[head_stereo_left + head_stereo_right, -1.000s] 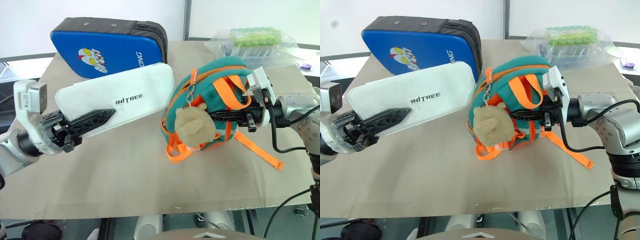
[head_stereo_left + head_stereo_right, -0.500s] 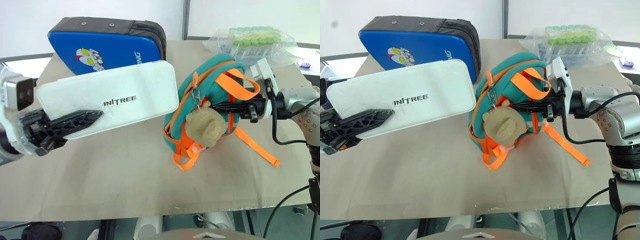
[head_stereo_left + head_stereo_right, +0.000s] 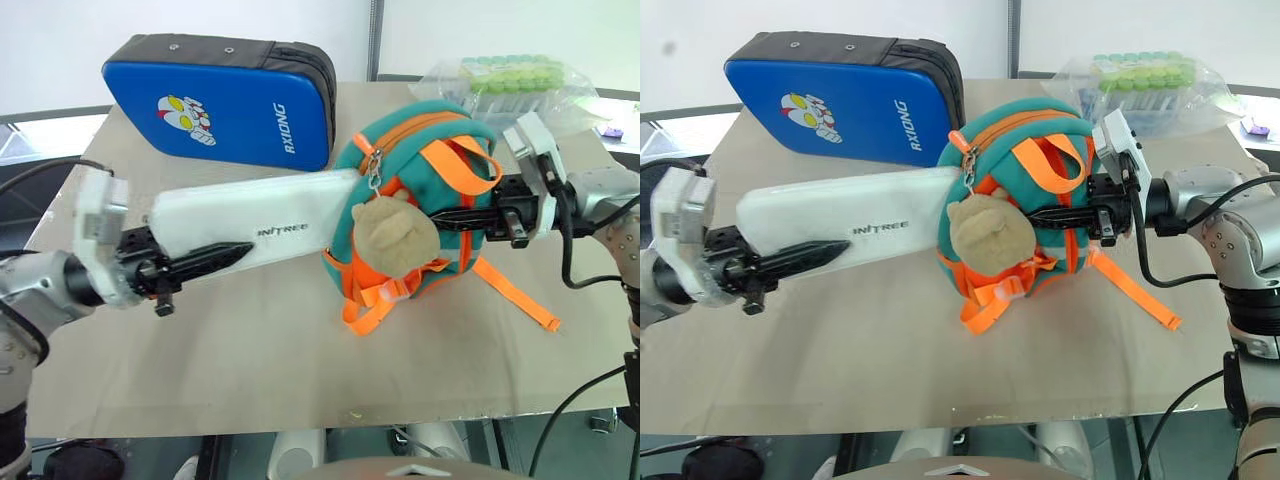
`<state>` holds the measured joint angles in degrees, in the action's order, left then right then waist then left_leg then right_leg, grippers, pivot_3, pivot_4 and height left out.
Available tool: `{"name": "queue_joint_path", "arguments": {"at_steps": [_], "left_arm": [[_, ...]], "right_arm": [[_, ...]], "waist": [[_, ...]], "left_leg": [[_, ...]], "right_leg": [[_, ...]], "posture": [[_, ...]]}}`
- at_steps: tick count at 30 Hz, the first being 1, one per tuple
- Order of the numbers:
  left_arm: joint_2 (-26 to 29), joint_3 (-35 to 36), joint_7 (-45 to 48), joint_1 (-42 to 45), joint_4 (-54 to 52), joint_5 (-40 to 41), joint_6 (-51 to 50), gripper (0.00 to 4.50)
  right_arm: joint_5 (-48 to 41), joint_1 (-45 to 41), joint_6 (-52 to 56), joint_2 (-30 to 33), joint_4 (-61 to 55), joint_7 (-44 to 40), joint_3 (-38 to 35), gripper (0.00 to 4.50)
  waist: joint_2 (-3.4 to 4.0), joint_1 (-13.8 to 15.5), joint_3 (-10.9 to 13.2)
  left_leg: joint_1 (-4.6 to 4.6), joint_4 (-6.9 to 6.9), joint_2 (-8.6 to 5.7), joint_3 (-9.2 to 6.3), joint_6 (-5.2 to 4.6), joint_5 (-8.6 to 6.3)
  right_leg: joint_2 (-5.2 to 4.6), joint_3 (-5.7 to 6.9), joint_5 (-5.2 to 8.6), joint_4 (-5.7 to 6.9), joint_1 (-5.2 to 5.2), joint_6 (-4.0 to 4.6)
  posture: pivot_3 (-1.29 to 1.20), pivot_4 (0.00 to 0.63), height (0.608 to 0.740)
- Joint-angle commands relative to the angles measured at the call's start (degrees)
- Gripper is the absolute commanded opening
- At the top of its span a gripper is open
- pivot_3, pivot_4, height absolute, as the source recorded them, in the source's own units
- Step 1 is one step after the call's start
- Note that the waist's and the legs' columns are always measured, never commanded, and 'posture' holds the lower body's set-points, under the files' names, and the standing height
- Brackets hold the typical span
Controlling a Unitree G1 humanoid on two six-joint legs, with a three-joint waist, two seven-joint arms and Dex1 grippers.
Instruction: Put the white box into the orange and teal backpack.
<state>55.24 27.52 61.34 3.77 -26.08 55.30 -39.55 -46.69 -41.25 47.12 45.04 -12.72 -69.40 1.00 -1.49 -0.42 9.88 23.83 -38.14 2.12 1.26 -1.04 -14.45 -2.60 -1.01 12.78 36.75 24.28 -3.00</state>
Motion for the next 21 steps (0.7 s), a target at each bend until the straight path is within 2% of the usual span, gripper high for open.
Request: {"name": "queue_joint_path", "arguments": {"at_steps": [1, 5, 7, 10, 13, 16, 17, 18, 21], "left_arm": [[-0.2, -7.83, -8.14, 8.21, -5.4, -3.27, -0.97, 1.06], [-2.61, -18.35, -14.95, 23.0, -4.9, -4.12, -7.13, 1.06], [-3.05, -24.71, -16.77, 30.32, -4.62, -7.22, -10.54, 1.06], [-7.94, -35.31, -18.3, 42.15, -0.92, -10.97, -16.72, 1.06], [-12.14, -43.09, -17.54, 47.2, 2.0, -17.13, -15.5, 1.06], [-16.11, -48.37, -16.91, 47.58, 5.56, -21.93, -13.0, 1.06], [-16.81, -48.58, -16.57, 46.85, 6.34, -22.61, -12.47, 2.07], [-16.74, -48.62, -16.07, 45.92, 6.92, -24.04, -11.19, 2.37], [-15.34, -41.0, -15.19, 42.93, 7.76, -21.73, -11.56, 3.93]], "right_arm": [[-3.11, -3.0, -0.09, -0.22, -3.65, -0.53, -2.85, 0.05], [-3.15, -3.43, -0.78, -1.4, -5.51, -0.05, -1.74, 0.05], [-2.96, -3.42, -0.9, -2.07, -6.3, 0.4, -1.25, 0.05], [-2.24, -2.89, -1.42, -3.59, -7.92, 1.57, -0.43, 0.05], [-1.41, -1.57, -2.05, -4.58, -9.49, 3.04, -0.05, 0.05], [0.11, 1.08, -2.82, -4.72, -10.72, 4.96, -0.28, 0.05], [0.35, 1.74, -2.86, -4.67, -10.94, 5.63, -0.48, 0.0], [0.51, 2.32, -2.77, -4.6, -11.13, 6.32, -0.7, 0.0], [3.68, 3.55, -3.33, -3.73, -10.89, 9.16, -0.75, 0.0]], "waist": [[0.01, 0.36, 0.01], [-0.02, 0.72, 0.0], [-0.06, 1.08, 0.01], [-0.06, 1.26, 0.01], [-0.05, 1.09, 0.01], [-0.04, 0.97, 0.0], [-0.04, 1.07, 0.0], [-0.04, 1.09, 0.0], [-0.03, 0.73, 0.0]], "left_leg": [[0.0, -0.04, 0.0, -0.03, 0.0, 0.0], [-0.03, -0.19, -0.01, -0.08, 0.0, 0.0], [0.02, -0.26, -0.03, -0.19, -0.01, 0.0], [0.0, -0.26, -0.04, -0.15, -0.01, 0.0], [0.02, -0.25, -0.05, -0.14, -0.01, 0.0], [0.02, -0.17, -0.02, -0.15, -0.01, 0.0], [0.01, -0.15, -0.02, -0.16, -0.01, 0.0], [0.01, -0.16, 0.0, -0.17, -0.01, 0.0], [-0.06, -0.2, 0.0, -0.13, -0.01, 0.0]], "right_leg": [[0.0, 0.02, 0.0, 0.04, -0.02, -0.01], [0.04, 0.01, -0.02, 0.11, -0.09, -0.03], [0.07, 0.11, -0.03, 0.1, -0.15, -0.05], [0.09, 0.04, -0.04, 0.07, -0.17, -0.06], [0.09, 0.03, -0.03, 0.08, -0.15, -0.06], [0.13, 0.03, -0.02, 0.06, -0.11, -0.05], [0.14, 0.05, -0.01, 0.06, -0.12, -0.05], [0.14, 0.06, -0.01, 0.07, -0.11, -0.05], [0.14, -0.01, -0.02, 0.14, -0.13, -0.05]], "posture": [[0.0, 0.15, 0.74], [0.0, 0.15, 0.74], [0.0, 0.15, 0.74], [0.0, 0.15, 0.74], [0.0, 0.15, 0.74], [0.0, 0.15, 0.74], [0.0, 0.15, 0.74], [0.0, 0.15, 0.74], [0.0, 0.15, 0.74]]}}
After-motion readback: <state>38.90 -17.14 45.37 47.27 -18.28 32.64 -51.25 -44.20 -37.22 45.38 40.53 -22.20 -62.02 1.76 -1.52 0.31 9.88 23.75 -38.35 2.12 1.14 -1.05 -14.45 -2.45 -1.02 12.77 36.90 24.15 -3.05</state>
